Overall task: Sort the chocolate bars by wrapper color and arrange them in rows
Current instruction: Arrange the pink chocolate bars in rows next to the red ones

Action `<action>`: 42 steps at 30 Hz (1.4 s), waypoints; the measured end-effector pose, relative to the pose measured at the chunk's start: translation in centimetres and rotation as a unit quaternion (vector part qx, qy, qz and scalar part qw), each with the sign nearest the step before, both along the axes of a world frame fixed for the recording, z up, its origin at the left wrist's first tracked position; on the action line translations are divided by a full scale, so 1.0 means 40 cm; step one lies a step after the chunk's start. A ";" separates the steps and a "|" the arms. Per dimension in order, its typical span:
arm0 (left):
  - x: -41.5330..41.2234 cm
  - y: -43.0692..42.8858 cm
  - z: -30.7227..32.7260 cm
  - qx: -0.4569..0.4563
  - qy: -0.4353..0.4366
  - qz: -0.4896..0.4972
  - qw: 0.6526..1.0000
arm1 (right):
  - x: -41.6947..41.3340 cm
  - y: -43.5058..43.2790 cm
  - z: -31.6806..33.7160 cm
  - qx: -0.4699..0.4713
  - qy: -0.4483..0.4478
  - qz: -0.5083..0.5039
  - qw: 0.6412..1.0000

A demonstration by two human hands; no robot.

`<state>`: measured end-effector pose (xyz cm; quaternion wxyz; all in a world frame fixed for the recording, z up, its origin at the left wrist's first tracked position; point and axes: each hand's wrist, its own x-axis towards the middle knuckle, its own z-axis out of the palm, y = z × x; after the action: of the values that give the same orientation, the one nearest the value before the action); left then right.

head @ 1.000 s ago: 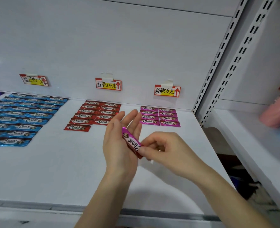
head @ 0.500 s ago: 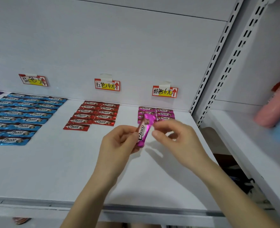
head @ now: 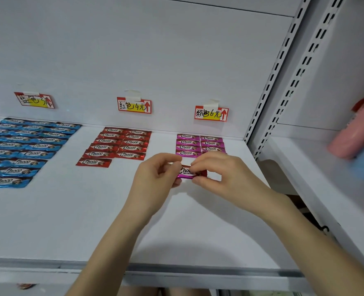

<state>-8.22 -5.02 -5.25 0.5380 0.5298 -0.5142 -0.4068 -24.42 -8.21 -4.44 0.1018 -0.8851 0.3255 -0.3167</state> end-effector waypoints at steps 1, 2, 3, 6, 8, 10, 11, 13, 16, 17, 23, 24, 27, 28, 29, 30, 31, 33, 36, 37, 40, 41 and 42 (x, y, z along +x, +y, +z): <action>0.000 -0.005 -0.010 -0.008 -0.028 0.022 0.999 | -0.002 -0.012 -0.006 0.007 0.005 -0.004 1.000; 0.002 -0.007 -0.021 -0.017 -0.081 0.047 0.995 | -0.004 -0.028 -0.012 0.018 0.007 -0.015 1.000; 0.003 -0.006 -0.033 -0.023 -0.149 0.065 0.986 | -0.007 -0.046 -0.017 0.033 0.009 -0.032 0.999; 0.005 0.005 -0.068 -0.010 -0.346 0.058 0.936 | -0.016 -0.103 -0.038 0.075 0.036 -0.090 0.992; 0.005 0.004 -0.088 -0.008 -0.446 0.027 0.895 | -0.013 -0.133 -0.052 0.083 0.073 -0.100 0.989; 0.008 -0.004 -0.102 -0.016 -0.487 0.014 0.873 | -0.006 -0.153 -0.061 0.089 0.111 -0.097 0.985; 0.008 -0.008 -0.108 -0.014 -0.493 0.013 0.870 | -0.002 -0.160 -0.064 0.092 0.126 -0.094 0.983; 0.009 -0.011 -0.112 -0.012 -0.494 0.013 0.869 | 0.001 -0.170 -0.070 0.087 0.144 -0.087 0.982; 0.007 -0.009 -0.114 -0.006 -0.498 0.014 0.867 | 0.001 -0.178 -0.076 0.079 0.155 -0.084 0.981; 0.008 -0.008 -0.113 -0.003 -0.497 0.015 0.867 | 0.002 -0.179 -0.077 0.078 0.155 -0.084 0.981; 0.008 -0.008 -0.111 -0.002 -0.504 0.012 0.863 | 0.008 -0.183 -0.079 0.076 0.146 -0.101 0.981; 0.008 -0.009 -0.111 -0.003 -0.505 0.013 0.863 | 0.009 -0.182 -0.077 0.081 0.143 -0.103 0.981; 0.009 -0.009 -0.113 -0.002 -0.505 0.013 0.863 | 0.013 -0.181 -0.074 0.088 0.136 -0.106 0.981; 0.009 -0.010 -0.114 -0.002 -0.505 0.013 0.863 | 0.013 -0.181 -0.073 0.092 0.136 -0.109 0.980; 0.009 -0.009 -0.114 0.000 -0.507 0.012 0.862 | 0.014 -0.180 -0.072 0.095 0.138 -0.110 0.980; 0.009 -0.010 -0.114 -0.001 -0.508 0.012 0.861 | 0.015 -0.180 -0.071 0.095 0.140 -0.110 0.979; 0.009 -0.010 -0.114 0.000 -0.508 0.012 0.861 | 0.015 -0.179 -0.070 0.096 0.140 -0.110 0.979; 0.008 -0.010 -0.113 0.000 -0.506 0.012 0.862 | 0.016 -0.177 -0.068 0.097 0.138 -0.110 0.979; 0.008 -0.009 -0.113 -0.002 -0.506 0.013 0.863 | 0.017 -0.176 -0.069 0.096 0.141 -0.110 0.979; 0.009 -0.008 -0.112 -0.001 -0.505 0.012 0.863 | 0.017 -0.175 -0.068 0.097 0.144 -0.110 0.979; 0.009 -0.009 -0.112 -0.003 -0.503 0.011 0.864 | 0.017 -0.175 -0.069 0.098 0.145 -0.110 0.978; 0.009 -0.009 -0.113 0.000 -0.503 0.010 0.864 | 0.017 -0.174 -0.068 0.101 0.147 -0.110 0.978; 0.010 -0.010 -0.115 0.000 -0.503 0.011 0.864 | 0.016 -0.175 -0.071 0.099 0.146 -0.109 0.978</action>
<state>-7.83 -5.43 -9.84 0.2108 0.6681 -0.7092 -0.0797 -23.79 -15.22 -7.27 0.1048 -0.8665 0.4613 -0.1594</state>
